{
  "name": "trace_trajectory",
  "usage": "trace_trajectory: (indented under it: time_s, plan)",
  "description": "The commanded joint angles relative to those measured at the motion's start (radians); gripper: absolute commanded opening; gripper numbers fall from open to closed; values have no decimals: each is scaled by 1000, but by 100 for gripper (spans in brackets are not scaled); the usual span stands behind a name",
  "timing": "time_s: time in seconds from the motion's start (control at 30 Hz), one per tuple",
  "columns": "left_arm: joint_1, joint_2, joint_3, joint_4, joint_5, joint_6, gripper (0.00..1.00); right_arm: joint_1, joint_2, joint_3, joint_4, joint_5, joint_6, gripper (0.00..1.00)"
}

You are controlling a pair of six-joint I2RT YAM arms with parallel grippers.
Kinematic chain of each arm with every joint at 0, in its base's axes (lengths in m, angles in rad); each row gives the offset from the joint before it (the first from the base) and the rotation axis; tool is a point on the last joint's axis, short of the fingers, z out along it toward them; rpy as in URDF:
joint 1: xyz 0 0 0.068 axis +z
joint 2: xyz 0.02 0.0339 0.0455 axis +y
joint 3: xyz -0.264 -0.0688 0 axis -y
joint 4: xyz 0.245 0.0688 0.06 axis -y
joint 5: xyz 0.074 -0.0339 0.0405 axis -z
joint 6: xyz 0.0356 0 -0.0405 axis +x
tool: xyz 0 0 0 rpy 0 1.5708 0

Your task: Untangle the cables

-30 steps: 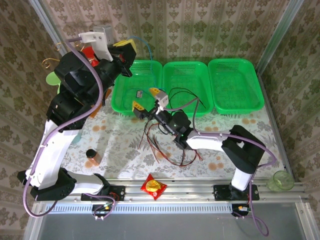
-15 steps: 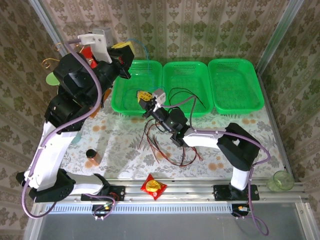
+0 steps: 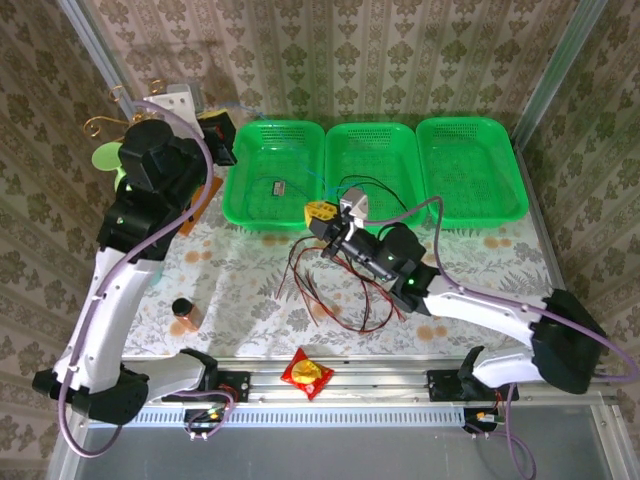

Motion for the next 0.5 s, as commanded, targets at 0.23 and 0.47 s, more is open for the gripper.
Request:
trace_trajectory:
  time_s: [0.23,0.47]
  plan:
    - [138,-8,-237,156,175,-163,0,8,-240,-66,-292,-102,94,0]
    - [239,12,-247,138,214,-159,0,-31,-330,-82,-421,-107,97,0]
